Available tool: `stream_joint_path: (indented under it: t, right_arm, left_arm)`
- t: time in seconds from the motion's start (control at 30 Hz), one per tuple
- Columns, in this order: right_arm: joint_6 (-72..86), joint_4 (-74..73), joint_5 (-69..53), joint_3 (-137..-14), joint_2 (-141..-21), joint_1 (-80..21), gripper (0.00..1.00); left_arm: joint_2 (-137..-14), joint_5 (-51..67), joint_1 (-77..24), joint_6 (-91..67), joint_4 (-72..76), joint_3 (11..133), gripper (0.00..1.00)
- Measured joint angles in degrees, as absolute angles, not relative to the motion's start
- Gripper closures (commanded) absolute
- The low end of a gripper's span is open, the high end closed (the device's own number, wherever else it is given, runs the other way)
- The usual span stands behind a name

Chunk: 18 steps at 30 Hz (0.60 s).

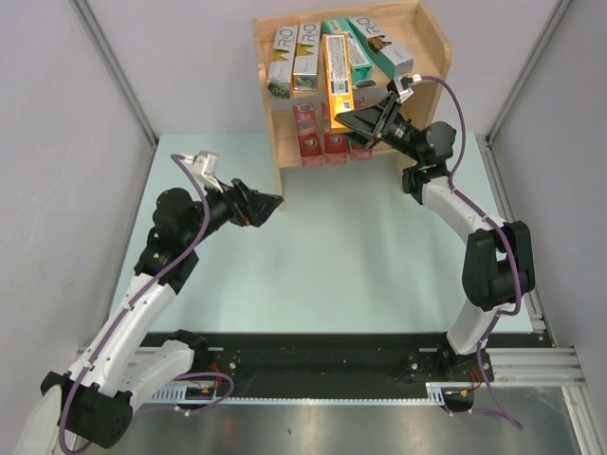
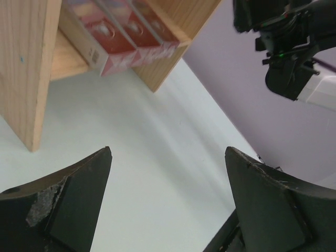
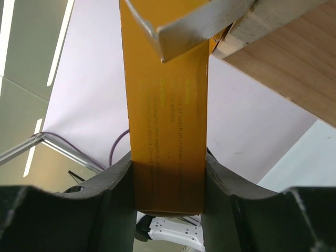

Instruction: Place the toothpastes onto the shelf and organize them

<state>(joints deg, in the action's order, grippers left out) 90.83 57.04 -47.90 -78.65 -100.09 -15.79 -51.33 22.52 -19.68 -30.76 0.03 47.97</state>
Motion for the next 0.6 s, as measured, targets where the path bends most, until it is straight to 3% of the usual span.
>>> stream_joint_path:
  t: [0.4,0.6]
  right_arm:
    - [91.1,52.3,-47.4,-81.2,-100.5,-15.5,0.61]
    - [90.7,50.0,-47.4,-82.2,-100.5,-15.3,0.47]
  left_arm:
    - [-56.8,17.9,-25.1,-22.7,-6.1,64.2,0.1]
    - [-62.8,14.0,-32.3,-17.9,-8.9,71.8,0.12]
